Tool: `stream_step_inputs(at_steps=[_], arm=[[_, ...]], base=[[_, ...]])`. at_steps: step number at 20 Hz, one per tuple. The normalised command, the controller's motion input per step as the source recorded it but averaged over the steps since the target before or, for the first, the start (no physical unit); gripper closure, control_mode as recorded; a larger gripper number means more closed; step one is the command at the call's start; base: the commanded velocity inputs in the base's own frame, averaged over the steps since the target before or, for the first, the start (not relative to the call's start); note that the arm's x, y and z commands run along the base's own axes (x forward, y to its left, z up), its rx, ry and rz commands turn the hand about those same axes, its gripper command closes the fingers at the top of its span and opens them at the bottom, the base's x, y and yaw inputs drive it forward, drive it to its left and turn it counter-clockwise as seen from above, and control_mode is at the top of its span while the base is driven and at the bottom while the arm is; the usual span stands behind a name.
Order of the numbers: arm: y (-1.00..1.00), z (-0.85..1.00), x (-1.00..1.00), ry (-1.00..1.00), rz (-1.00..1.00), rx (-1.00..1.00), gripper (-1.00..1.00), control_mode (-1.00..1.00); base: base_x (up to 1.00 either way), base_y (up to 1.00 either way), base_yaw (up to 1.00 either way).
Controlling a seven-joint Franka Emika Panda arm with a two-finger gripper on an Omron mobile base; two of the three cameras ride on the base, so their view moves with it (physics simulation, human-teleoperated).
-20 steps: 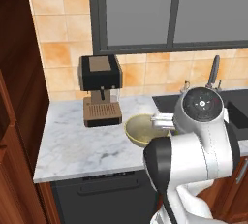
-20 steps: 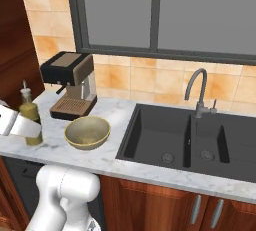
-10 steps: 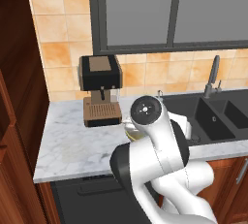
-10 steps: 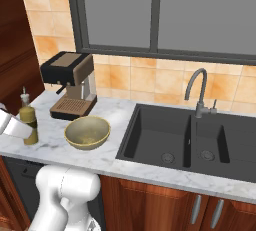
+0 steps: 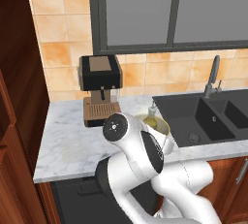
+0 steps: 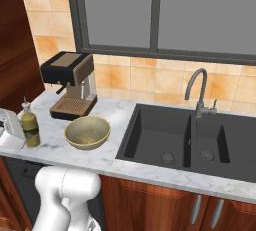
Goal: Retrieve the bottle and the shaker from the cabinet and place them next to the mixing bowl on the counter. Then add garlic from the fridge to the mixing bowl.
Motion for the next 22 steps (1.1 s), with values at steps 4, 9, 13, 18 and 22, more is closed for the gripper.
stream_step_inputs(at_steps=[4, 9, 13, 18, 22], arm=[[0.03, -0.47, 0.02, -0.16, -0.27, 0.00, 1.00, -1.00], [0.12, -0.13, 0.00, -0.03, -0.06, 0.00, 1.00, -1.00], [0.00, -0.07, 0.14, 0.00, 0.00, -0.01, 1.00, -1.00], [0.05, -0.24, 0.45, 0.00, -0.04, -0.12, 1.00, -1.00], [0.21, -0.35, 0.31, 0.00, -0.08, -0.13, 1.00, -1.00]], base=[[0.00, 0.00, 0.00], [0.00, 0.00, 0.00], [0.00, 0.00, 0.00], [0.00, 0.00, 0.00], [0.00, 0.00, 0.00]])
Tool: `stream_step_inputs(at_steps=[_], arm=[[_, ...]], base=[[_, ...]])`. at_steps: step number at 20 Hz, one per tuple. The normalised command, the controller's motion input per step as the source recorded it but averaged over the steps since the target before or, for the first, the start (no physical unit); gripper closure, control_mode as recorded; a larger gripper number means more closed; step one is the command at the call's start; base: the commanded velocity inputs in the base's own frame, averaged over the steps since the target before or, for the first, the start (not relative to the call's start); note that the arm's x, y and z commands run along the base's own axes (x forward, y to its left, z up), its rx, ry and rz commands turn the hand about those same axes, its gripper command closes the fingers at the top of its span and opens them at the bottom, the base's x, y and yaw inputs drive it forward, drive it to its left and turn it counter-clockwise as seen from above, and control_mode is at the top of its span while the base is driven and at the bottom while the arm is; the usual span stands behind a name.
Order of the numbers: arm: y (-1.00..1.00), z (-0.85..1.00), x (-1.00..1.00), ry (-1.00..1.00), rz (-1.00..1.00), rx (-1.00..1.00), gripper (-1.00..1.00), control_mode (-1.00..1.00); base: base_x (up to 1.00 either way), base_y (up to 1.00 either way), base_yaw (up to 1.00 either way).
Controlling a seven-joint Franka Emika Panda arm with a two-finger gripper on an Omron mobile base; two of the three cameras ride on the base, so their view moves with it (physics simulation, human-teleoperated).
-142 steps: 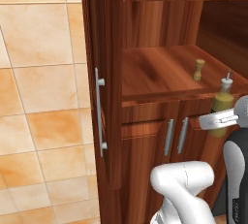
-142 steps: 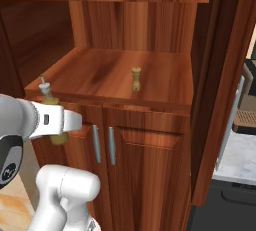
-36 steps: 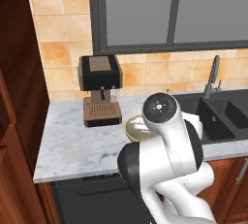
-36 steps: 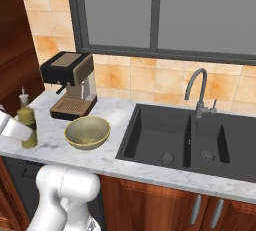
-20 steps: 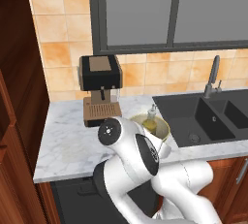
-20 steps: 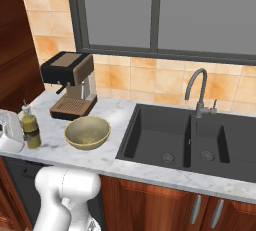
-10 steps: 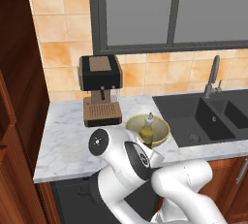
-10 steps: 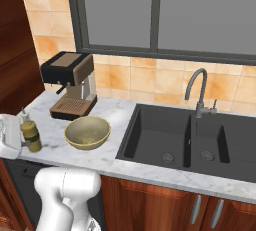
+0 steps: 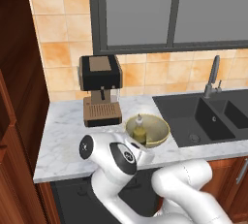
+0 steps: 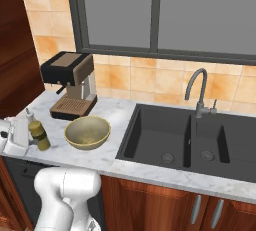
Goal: Retrieve the bottle and the shaker from the cabinet and place them next to the mixing bowl on the counter. Then add garlic from the fridge to the mixing bowl.
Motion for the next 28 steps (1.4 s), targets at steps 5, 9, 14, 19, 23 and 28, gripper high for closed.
stream_step_inputs(at_steps=[5, 9, 14, 19, 23, 28], arm=[[0.13, -0.14, 0.25, 0.00, -0.02, 0.00, 1.00, -1.00], [0.01, -0.08, 0.34, 0.00, 0.01, 0.02, 1.00, -1.00], [0.02, -0.37, 0.35, 0.00, 0.02, 0.00, 1.00, -1.00], [0.00, -0.40, 0.25, 0.00, 0.00, 0.00, 1.00, -1.00], [0.00, -0.38, 0.18, 0.00, 0.01, 0.00, 1.00, -1.00], [0.00, -0.29, 0.21, 0.00, 0.02, 0.00, 1.00, -1.00]], base=[[0.00, 0.00, 0.00], [0.00, 0.00, 0.00], [0.00, 0.00, 0.00], [0.00, 0.00, 0.00], [0.00, 0.00, 0.00], [0.00, 0.00, 0.00]])
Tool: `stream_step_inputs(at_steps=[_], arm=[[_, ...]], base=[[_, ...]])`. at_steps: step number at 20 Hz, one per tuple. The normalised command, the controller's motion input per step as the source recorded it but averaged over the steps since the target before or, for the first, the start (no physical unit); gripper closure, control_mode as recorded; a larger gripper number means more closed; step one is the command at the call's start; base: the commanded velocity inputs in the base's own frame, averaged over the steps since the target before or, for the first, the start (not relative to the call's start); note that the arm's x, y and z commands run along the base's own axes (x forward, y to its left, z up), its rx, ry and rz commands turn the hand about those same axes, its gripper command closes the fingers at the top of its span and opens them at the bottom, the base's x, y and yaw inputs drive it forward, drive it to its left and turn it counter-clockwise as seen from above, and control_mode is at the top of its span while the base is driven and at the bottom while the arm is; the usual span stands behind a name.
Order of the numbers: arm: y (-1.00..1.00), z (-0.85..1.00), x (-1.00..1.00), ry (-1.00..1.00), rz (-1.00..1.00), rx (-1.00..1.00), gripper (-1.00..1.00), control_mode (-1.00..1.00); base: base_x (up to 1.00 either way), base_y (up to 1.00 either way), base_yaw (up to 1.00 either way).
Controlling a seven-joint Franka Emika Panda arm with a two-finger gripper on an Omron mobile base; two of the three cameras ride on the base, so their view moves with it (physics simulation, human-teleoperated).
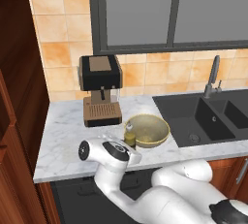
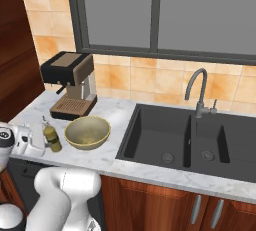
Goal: Retrieve the bottle and the shaker from the cabinet and place them next to the mixing bowl on the counter. Then add garlic from the fridge to the mixing bowl.
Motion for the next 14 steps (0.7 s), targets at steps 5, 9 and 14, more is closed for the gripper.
stream_step_inputs(at_steps=[5, 9, 14], arm=[[0.00, -0.23, 0.27, 0.00, 0.03, 0.00, 1.00, -1.00], [0.00, -0.30, 0.15, -0.02, 0.02, 0.00, 1.00, -1.00], [0.00, -0.33, 0.11, -0.05, 0.01, 0.00, 1.00, -1.00]], base=[[0.00, 0.00, 0.00], [0.00, 0.00, 0.00], [0.00, 0.00, 0.00]])
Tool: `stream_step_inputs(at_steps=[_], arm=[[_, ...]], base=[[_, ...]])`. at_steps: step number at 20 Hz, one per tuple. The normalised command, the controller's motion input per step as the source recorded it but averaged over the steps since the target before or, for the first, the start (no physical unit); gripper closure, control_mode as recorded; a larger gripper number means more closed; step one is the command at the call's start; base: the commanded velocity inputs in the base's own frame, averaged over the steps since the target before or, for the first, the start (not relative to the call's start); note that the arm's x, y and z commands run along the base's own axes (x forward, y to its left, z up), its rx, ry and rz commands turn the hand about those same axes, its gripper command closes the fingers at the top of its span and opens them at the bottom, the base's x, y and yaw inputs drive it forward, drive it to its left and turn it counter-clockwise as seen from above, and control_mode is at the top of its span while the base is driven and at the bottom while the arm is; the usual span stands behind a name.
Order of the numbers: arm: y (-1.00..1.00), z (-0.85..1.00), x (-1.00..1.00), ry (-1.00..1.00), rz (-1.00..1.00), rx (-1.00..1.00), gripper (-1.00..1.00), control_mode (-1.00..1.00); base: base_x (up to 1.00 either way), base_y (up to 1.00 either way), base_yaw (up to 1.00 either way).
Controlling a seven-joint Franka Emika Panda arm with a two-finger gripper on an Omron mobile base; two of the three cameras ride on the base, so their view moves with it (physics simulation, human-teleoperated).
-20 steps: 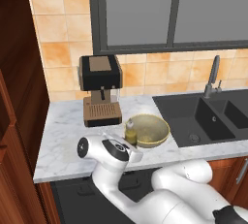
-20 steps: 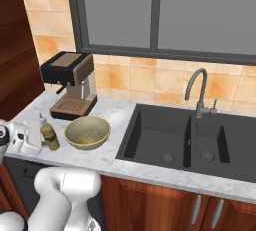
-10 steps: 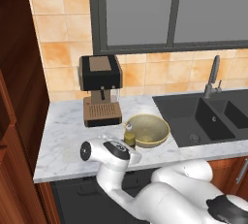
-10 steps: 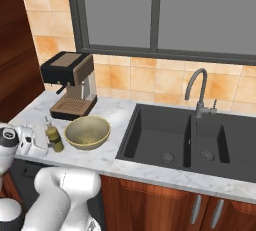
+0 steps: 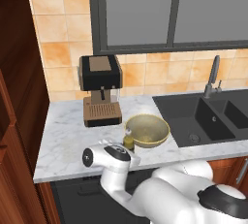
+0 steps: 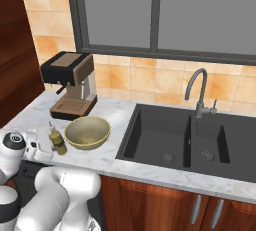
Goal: Retrieve the bottle and the shaker from the cabinet and place them next to the mixing bowl on the counter. Then add garlic from the fridge to the mixing bowl.
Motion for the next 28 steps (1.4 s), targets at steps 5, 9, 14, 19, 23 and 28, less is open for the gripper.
stream_step_inputs(at_steps=[5, 9, 14, 19, 23, 28], arm=[[0.03, -0.16, 0.21, -0.03, 0.03, 0.00, 1.00, -1.00], [0.12, 0.00, 0.26, 0.00, 0.01, 0.00, 1.00, -1.00], [0.07, 0.00, 0.29, -0.01, 0.01, 0.00, 1.00, -1.00], [0.12, -0.03, 0.14, -0.08, 0.01, 0.00, 1.00, -1.00], [0.18, -0.01, 0.06, -0.04, 0.00, 0.00, 1.00, -1.00], [0.03, 0.00, 0.01, 0.00, 0.00, 0.00, -1.00, -1.00]], base=[[0.00, 0.00, 0.00], [0.00, 0.00, 0.00], [0.00, 0.00, 0.00], [0.00, 0.00, 0.00], [0.00, 0.00, 0.00], [0.00, 0.00, 0.00]])
